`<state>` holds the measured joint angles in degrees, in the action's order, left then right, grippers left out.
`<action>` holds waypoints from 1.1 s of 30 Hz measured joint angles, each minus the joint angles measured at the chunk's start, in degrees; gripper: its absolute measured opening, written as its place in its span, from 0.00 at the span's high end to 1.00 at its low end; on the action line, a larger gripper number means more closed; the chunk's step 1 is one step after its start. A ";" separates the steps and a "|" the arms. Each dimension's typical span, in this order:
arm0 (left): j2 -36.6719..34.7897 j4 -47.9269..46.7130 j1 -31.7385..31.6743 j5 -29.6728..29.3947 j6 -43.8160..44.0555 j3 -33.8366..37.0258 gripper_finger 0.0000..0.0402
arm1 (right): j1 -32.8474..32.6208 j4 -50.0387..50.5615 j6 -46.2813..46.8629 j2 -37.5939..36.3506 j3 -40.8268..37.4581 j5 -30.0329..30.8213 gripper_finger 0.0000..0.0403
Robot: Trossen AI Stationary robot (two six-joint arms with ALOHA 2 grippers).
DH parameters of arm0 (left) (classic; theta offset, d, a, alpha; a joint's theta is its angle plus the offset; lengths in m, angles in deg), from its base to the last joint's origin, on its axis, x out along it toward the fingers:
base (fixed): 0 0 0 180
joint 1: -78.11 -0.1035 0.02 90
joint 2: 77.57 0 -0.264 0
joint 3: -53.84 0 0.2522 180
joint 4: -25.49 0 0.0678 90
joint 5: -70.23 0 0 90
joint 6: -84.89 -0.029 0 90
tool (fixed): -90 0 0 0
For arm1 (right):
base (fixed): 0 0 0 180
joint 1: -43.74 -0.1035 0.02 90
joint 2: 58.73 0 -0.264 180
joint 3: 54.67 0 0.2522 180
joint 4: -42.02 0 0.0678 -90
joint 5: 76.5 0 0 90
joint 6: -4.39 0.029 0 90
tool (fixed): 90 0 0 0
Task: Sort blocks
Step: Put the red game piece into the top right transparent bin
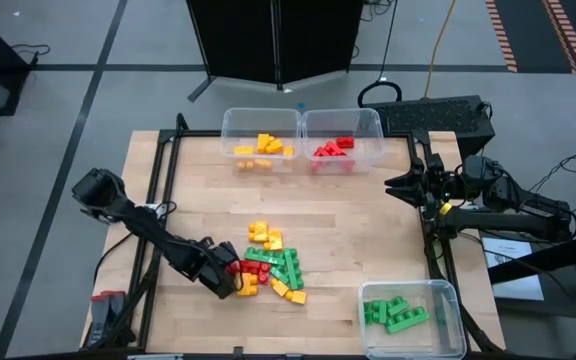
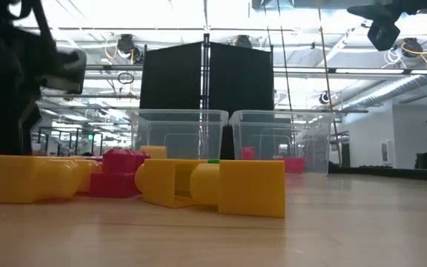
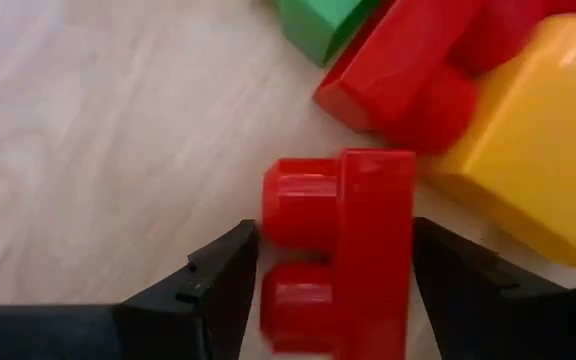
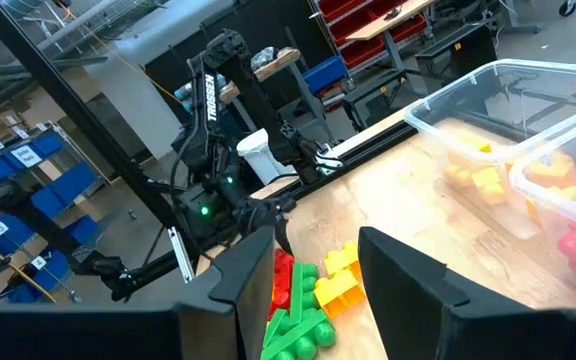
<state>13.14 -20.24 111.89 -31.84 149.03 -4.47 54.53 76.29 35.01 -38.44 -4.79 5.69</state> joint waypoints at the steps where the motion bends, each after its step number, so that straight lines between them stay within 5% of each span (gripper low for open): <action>1: 1.02 0.96 0.00 0.40 0.01 -0.08 0.44 | 0.00 0.00 -0.02 0.00 0.00 0.00 0.64; 8: 4.83 2.03 -0.02 2.36 0.95 -0.53 0.46 | 0.02 0.00 -0.12 0.02 0.00 0.02 0.64; 16: 4.66 1.07 -0.72 2.92 3.13 -0.91 0.68 | 0.02 0.05 -0.26 0.02 0.00 0.02 0.64; 33: -1.46 -17.58 -4.67 -0.26 3.06 -11.21 0.74 | 0.00 1.34 -1.53 0.02 0.00 0.06 0.64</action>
<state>11.68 -37.82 107.22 -32.10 152.09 -15.68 54.53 77.63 33.48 -38.42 -4.79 5.75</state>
